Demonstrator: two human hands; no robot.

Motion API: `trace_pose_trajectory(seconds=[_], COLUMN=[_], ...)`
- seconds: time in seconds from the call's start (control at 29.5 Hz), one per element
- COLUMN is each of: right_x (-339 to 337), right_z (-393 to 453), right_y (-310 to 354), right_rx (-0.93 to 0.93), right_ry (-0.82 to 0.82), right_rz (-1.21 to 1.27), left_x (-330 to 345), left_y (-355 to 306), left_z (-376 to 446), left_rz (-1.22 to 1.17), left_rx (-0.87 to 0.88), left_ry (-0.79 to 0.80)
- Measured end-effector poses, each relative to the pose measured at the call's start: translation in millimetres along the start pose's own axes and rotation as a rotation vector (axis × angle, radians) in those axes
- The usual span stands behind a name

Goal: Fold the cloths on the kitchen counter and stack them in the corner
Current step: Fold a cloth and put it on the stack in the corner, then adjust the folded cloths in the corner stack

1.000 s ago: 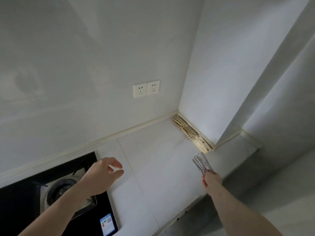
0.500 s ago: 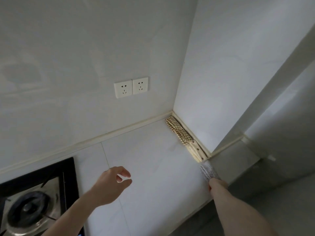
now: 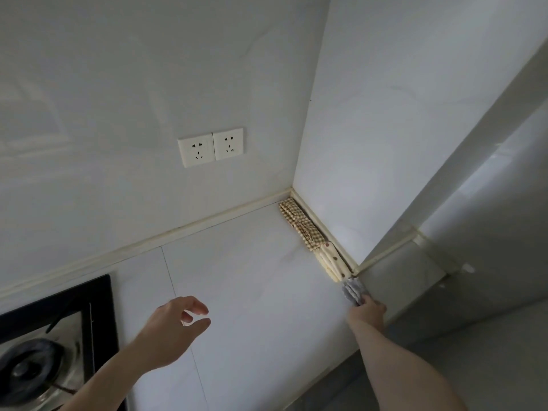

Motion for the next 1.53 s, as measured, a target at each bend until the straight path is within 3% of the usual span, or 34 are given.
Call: trace_pose_trajectory(seconds=[0.14,0.27,0.37,0.48,0.58,0.81,1.05,1.26,1.53], right_x=[6.8,2.1,11.8,41.3,79.3,156.9,193.7,204.8,241.8], right_z=[-8.1,-21.6,-50.2,-105.2,-186.9,-441.0,-659.9,-776.4,-875.4], right_y=[4.2,21.1,37.8,62.9,97.7,131.0,93.2,55.1,63.1], right_rx=[0.003,-0.113,-0.182,-0.288,-0.517,-0.968,-1.108,-1.167,-1.294], right_ry=[0.039,-0.021,0.035,0.168,0.320,0.885,1.332,1.531,1.596], right_rz=[-0.029,-0.025,-0.009,-0.033,-0.019,-0.018,-0.193,-0.336,-0.438], left_x=[4.4,0.4,-6.1,-18.4,-30.4,-69.5,-73.1,-66.1,-79.2], left_y=[3.9,14.4,28.1,46.2,71.0,180.8,305.0,374.6,450.9], left_z=[-6.7,-18.8,-33.6,-57.2,-91.9,-234.3,-409.6,-519.4,-581.9], left_rz=[-0.002,-0.010,-0.013,-0.032,-0.067,-0.196,-0.361,-0.451,-0.586], left_rx=[-0.010,-0.021,-0.027,-0.053,-0.096,-0.285,-0.514,-0.631,-0.759], left_ry=[0.003,-0.013,-0.025,-0.062,-0.085,-0.312,-0.558,-0.713,-0.837])
Point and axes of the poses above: each hand's wrist, its own z-axis towards the middle knuckle, its own x-axis out of the palm, y = z × x, the point moved 6 cm from there along z, towards the middle knuckle, and after that the axes turned 4 degrees about z, right-handed, at the moved point
